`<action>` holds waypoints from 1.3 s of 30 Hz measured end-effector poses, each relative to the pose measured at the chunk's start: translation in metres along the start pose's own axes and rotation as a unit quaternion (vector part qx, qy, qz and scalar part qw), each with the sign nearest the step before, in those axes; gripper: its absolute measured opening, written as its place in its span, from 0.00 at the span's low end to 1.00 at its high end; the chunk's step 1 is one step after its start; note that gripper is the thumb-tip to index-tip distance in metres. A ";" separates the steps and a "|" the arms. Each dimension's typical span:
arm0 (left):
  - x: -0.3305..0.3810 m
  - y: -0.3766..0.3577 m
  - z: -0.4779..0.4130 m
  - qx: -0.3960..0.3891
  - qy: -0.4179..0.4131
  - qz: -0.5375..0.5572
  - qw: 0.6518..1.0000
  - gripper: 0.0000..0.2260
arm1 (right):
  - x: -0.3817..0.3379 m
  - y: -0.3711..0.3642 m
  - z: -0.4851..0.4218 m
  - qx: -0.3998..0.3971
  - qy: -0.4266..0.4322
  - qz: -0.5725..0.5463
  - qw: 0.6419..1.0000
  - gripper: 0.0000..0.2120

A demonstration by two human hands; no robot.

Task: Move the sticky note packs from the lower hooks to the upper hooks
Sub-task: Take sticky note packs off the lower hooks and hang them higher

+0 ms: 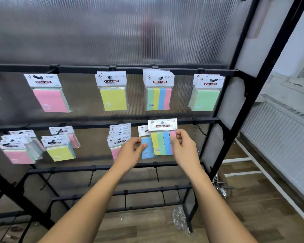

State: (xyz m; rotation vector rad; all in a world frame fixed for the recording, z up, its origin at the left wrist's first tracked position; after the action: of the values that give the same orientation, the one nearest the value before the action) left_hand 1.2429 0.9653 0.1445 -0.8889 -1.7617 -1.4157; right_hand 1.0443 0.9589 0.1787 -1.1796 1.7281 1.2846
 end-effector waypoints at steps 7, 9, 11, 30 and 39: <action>0.019 0.034 -0.003 0.022 -0.015 0.022 0.999 0.04 | -0.061 0.003 -0.027 0.021 0.069 -0.034 0.997 0.06; 0.025 0.041 -0.005 0.022 -0.021 0.025 0.999 0.05 | -0.075 0.006 -0.033 0.028 0.083 -0.037 0.995 0.05; 0.031 0.046 -0.005 0.025 -0.027 0.033 0.999 0.05 | -0.086 0.009 -0.038 0.034 0.094 -0.036 0.994 0.04; 0.047 0.062 -0.001 0.041 -0.055 0.023 0.997 0.06 | -0.095 0.012 -0.069 0.071 0.085 -0.038 0.993 0.06; 0.049 0.062 -0.002 0.046 -0.053 0.007 0.997 0.06 | -0.090 0.011 -0.079 0.074 0.067 -0.039 0.994 0.10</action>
State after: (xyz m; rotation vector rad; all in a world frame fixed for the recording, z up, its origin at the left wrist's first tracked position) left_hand 1.2702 0.9779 0.2180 -0.9402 -1.8800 -1.2879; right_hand 1.0672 0.9088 0.2851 -1.2576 1.8210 1.0338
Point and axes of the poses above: each hand's wrist, its own z-axis away from the middle knuckle, its own y-axis out of the back of the hand, x = y × z, the point moved 6 cm from there along -z, towards the middle knuckle, and after that the axes turned 2 degrees about -x, right-handed, at the moved point
